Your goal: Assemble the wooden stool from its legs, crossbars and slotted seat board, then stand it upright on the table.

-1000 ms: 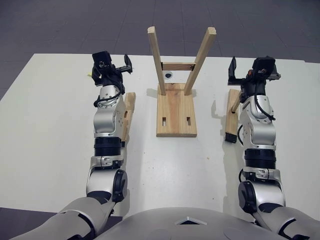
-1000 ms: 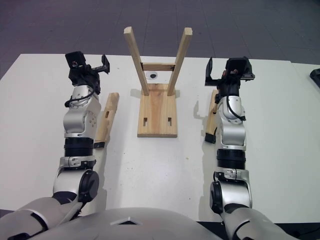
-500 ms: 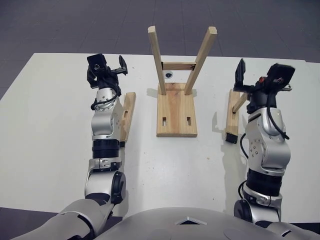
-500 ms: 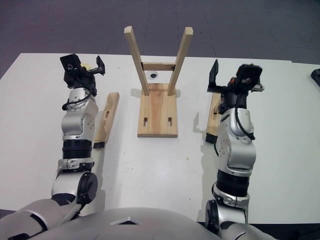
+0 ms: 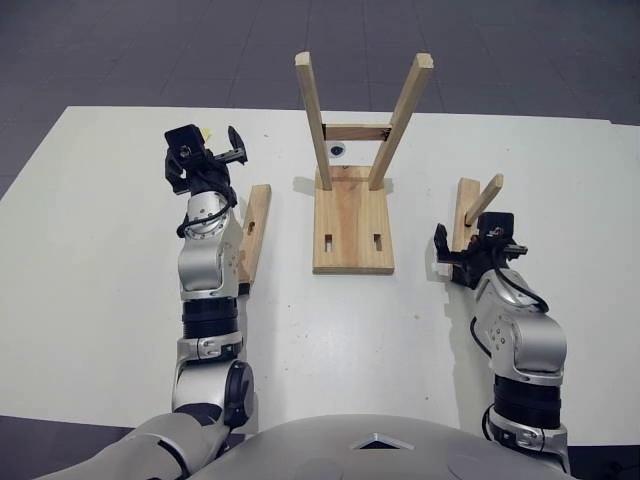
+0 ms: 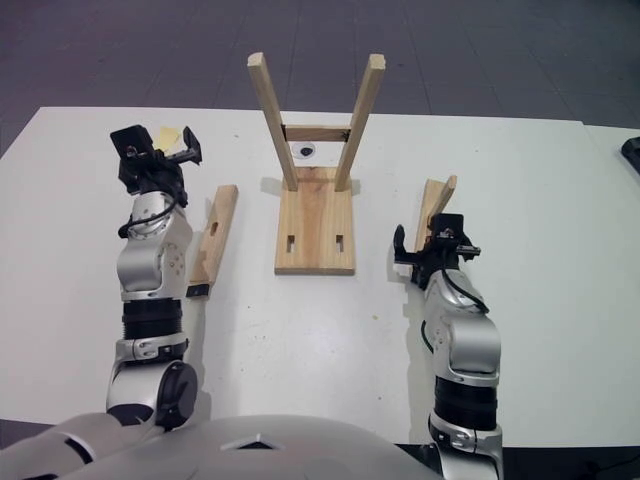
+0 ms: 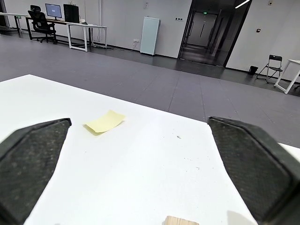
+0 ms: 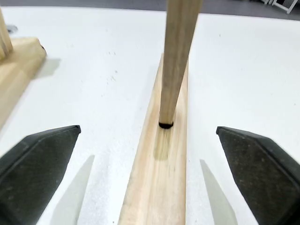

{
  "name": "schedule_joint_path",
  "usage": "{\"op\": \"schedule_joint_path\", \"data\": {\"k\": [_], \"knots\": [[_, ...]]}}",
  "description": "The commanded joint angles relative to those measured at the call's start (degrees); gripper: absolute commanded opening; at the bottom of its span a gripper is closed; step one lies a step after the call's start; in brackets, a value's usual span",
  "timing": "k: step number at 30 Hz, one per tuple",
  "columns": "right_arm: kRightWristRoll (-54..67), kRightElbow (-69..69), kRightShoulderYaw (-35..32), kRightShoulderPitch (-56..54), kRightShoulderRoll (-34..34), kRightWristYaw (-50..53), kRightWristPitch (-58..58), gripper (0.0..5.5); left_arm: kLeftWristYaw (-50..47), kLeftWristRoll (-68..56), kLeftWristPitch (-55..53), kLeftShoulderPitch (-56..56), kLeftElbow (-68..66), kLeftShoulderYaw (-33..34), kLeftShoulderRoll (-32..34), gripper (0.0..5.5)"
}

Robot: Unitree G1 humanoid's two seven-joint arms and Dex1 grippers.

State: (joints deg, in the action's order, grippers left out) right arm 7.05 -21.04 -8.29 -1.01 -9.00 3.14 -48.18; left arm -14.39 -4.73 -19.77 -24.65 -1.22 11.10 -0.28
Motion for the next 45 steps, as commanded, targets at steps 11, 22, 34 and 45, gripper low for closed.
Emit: {"op": "schedule_joint_path", "data": {"k": [11, 22, 34, 45], "knots": [[-1.0, -0.8, -0.9, -6.9, 0.2, 1.5, -20.0, 4.29, -1.8, -2.0, -8.2, 0.5, 5.1, 2.3, -2.3, 5.40], [-3.1, 1.6, -3.1, -12.0, 1.0, 2.6, -29.0, 2.60, -3.6, -2.5, -11.2, -0.7, 4.1, 3.5, -3.0, 5.40], [-0.5, 0.1, -6.6, -12.6, 2.5, -2.1, -25.7, 2.08, -2.4, -2.0, -13.2, -0.7, 2.5, 3.0, -1.5, 5.40], [2.2, -1.5, -10.2, -12.6, 1.2, -6.3, -0.9, 2.08, 8.0, -8.4, -10.4, -3.7, 0.3, 4.8, 2.1, 5.40]]}}
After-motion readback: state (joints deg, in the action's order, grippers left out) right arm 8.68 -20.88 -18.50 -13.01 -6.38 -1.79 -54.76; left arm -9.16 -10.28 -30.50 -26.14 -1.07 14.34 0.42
